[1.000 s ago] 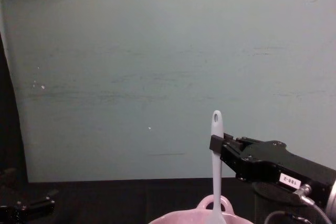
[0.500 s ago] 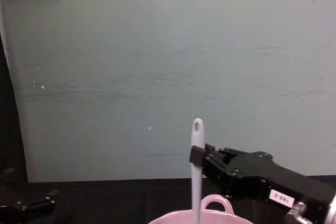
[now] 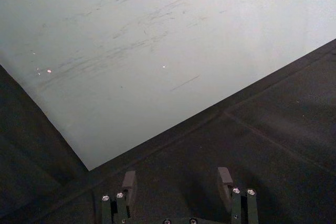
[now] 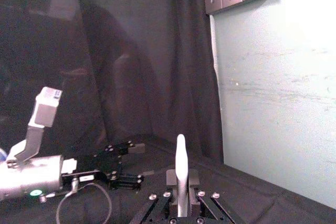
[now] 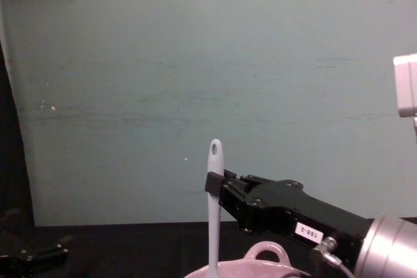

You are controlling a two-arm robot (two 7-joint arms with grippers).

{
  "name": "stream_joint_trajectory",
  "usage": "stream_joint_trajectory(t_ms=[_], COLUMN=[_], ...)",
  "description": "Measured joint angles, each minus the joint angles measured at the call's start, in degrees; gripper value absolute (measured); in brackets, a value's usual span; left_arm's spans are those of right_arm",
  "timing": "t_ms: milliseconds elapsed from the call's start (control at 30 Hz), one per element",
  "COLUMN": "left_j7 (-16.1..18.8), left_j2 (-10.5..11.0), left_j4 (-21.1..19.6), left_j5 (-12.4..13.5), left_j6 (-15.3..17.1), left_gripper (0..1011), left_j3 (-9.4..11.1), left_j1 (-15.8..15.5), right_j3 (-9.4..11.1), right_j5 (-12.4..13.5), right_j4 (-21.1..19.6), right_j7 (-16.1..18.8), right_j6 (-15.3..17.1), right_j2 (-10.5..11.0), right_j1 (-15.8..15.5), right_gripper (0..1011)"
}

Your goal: Use the one hand to pick up the spoon and stir the clear water in the bowl.

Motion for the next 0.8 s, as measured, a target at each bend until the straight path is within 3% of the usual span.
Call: stream_joint_trajectory(t_ms=[400, 800], left_j7=[0.00, 0.00], left_j2=[0.00, 0.00], left_j4=[0.00, 0.00], left_j5=[0.00, 0.00], left_j6=[0.00, 0.00], left_gripper=[1005, 1005], left_j3=[0.00, 0.00], left_j1=[0.00, 0.00], right_j3=[0.79, 3.17], right_j5=[-1.74, -2.77], right_j4=[6.33, 7.50], right_j7=[-1.43, -2.76], right_j6=[-2.41, -3.45], right_j2=[-2.12, -1.48], right_j1=[4.28, 4.24], right_gripper=[124, 124])
